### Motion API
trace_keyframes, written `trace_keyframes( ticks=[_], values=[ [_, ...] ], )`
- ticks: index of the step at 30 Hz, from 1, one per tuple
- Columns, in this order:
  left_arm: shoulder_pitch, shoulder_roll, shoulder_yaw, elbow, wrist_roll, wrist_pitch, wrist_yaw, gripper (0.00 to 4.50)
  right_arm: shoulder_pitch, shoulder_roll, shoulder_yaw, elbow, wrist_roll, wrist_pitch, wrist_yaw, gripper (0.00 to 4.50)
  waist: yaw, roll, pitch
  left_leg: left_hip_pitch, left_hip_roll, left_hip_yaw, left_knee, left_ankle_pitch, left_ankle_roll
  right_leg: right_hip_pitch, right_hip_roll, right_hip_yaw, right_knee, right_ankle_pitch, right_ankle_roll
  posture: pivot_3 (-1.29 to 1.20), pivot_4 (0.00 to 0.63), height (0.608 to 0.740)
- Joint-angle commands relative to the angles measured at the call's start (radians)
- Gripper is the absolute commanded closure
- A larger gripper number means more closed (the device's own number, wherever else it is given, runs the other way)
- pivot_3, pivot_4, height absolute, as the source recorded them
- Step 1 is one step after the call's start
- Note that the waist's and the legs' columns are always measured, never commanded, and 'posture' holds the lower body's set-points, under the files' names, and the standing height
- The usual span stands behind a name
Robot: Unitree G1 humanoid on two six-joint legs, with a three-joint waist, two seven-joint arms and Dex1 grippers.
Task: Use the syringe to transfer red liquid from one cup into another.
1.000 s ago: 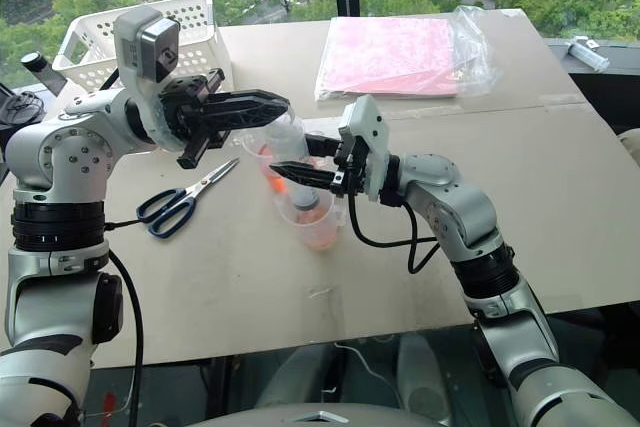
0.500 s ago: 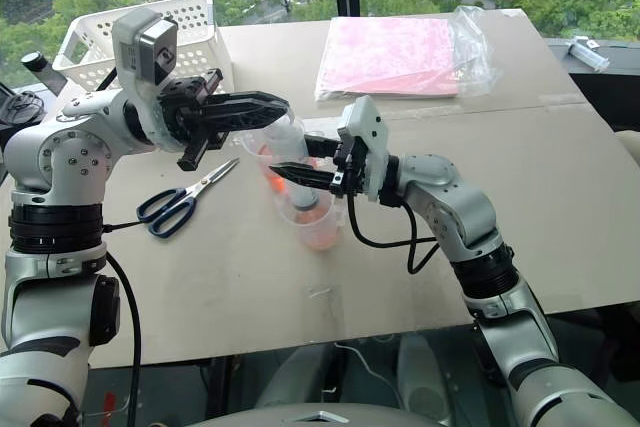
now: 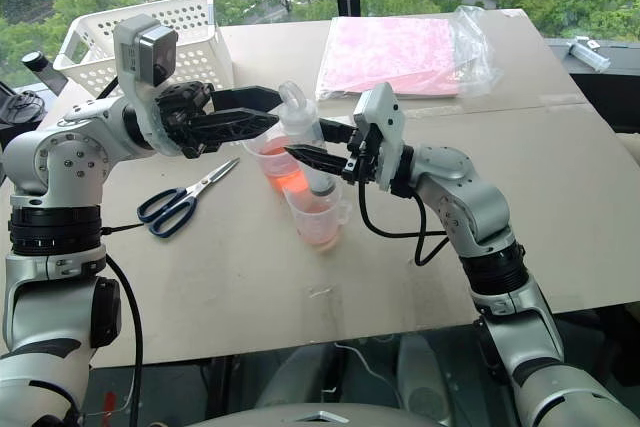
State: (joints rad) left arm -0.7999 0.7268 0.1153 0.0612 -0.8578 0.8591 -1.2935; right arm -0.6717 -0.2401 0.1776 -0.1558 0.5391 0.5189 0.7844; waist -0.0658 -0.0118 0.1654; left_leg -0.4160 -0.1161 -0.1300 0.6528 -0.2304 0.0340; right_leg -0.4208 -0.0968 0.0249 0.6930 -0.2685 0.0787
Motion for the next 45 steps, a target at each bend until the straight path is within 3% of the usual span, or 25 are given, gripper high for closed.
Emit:
trace_keyframes(
  ticks=[1,11,17,24,30,33,39,45],
  values=[
    [0.023,0.003,-0.044,-0.023,-0.003,0.049,-0.02,1.97,-0.054,0.047,-0.091,-0.098,0.056,-0.048,-0.052,3.02,-0.001,0.0,0.0,0.0,0.0,0.0,0.0,0.0,0.0,0.0,0.0,0.0,0.0,0.0,0.0,0.0,0.15,0.74],
    [-0.009,0.012,0.015,-0.03,-0.056,0.093,0.009,1.97,-0.025,0.114,-0.103,-0.18,0.157,0.039,-0.137,3.02,0.001,0.0,0.0,0.0,0.0,0.0,0.0,0.0,0.0,0.0,0.0,0.0,0.0,0.0,0.0,0.0,0.15,0.74],
    [-0.04,0.033,0.099,0.0,-0.103,0.117,0.05,1.97,-0.05,0.095,-0.205,-0.231,0.318,0.145,-0.222,3.02,0.001,0.0,0.0,0.0,0.0,0.0,0.0,0.0,0.0,0.0,0.0,0.0,0.0,0.0,0.0,0.0,0.15,0.74],
    [0.005,0.12,0.189,0.037,-0.092,0.106,0.063,1.97,-0.105,-0.056,-0.389,-0.261,0.643,0.372,-0.43,3.02,0.001,0.001,0.0,0.0,0.0,0.0,-0.001,0.0,0.0,0.0,-0.001,0.0,-0.001,0.0,0.0,0.0,0.15,0.74],
    [0.13,0.183,0.252,-0.007,-0.095,0.106,0.075,1.97,-0.052,-0.339,-0.437,-0.241,0.792,0.567,-0.5,3.02,0.01,0.001,0.0,0.0,0.0,0.0,-0.002,0.0,0.001,0.001,-0.002,0.001,-0.004,0.0,0.0,0.0,0.15,0.74],
    [0.236,0.228,0.25,-0.049,-0.04,0.061,0.068,1.97,0.003,-0.497,-0.41,-0.237,0.704,0.631,-0.469,3.02,0.016,0.001,0.001,0.0,0.001,0.0,-0.002,0.0,0.001,0.003,-0.003,0.002,-0.006,0.0,0.0,0.0,0.15,0.74],
    [0.439,0.268,0.236,-0.125,0.106,-0.073,0.102,1.97,-0.007,-0.69,-0.266,-0.151,0.539,0.807,-0.51,3.02,0.025,0.001,0.001,0.0,0.002,0.001,-0.004,-0.001,0.002,0.005,-0.003,0.003,-0.012,0.0,0.0,0.0,0.15,0.74],
    [0.688,0.222,0.232,-0.293,0.155,-0.135,0.142,1.97,0.037,-0.686,-0.21,-0.066,0.4,0.888,-0.539,3.02,0.032,0.001,0.001,-0.001,0.002,0.002,-0.006,-0.003,0.005,0.005,-0.005,0.003,-0.017,0.0,-0.001,0.0,0.15,0.74]
  ],
)
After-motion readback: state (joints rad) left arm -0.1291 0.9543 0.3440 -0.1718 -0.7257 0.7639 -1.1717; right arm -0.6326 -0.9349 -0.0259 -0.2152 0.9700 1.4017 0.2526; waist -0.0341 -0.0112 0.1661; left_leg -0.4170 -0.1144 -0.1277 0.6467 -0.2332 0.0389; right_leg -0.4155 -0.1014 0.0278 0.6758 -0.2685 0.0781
